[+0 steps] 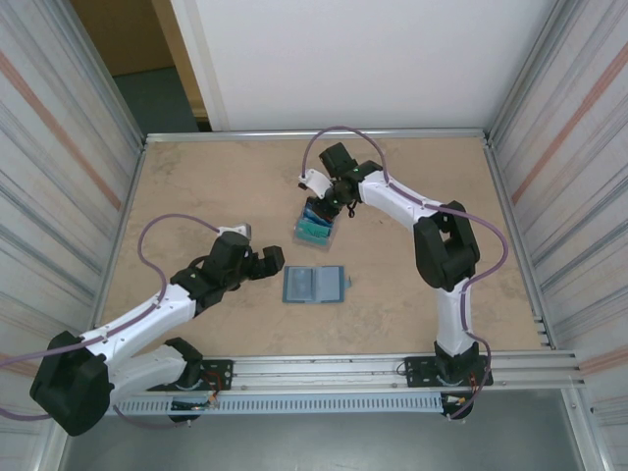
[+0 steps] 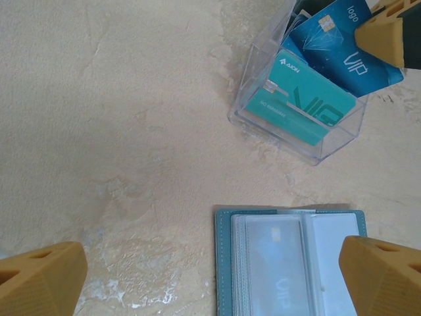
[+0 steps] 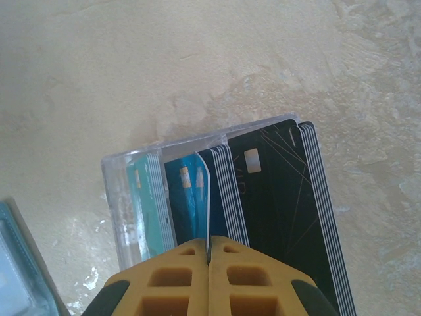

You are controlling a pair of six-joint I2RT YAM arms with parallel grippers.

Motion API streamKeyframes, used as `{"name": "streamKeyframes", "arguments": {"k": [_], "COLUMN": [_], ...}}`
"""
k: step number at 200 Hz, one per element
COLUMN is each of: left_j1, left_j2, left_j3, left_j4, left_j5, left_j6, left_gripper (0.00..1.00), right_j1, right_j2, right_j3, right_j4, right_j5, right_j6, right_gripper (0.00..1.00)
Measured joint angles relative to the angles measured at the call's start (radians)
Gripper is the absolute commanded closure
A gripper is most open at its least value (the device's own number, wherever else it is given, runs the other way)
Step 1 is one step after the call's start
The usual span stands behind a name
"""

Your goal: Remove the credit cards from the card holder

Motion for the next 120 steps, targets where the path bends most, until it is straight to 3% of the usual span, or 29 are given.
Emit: {"name": "streamKeyframes", "arguments": {"k": [120], "left_j1": [0.000], "left_j2": [0.000], "left_j3": [0.000], "left_j4": [0.015], "left_j5": [0.011], "left_j6": [0.000], "left_gripper": [0.01], "right_j1": [-0.002], "right_j2": [0.058], "right_j3": [0.061], "right_j4": [-0.075], "right_j5": [0.071], "right_j6": [-0.053], "right_gripper": [0.98]}}
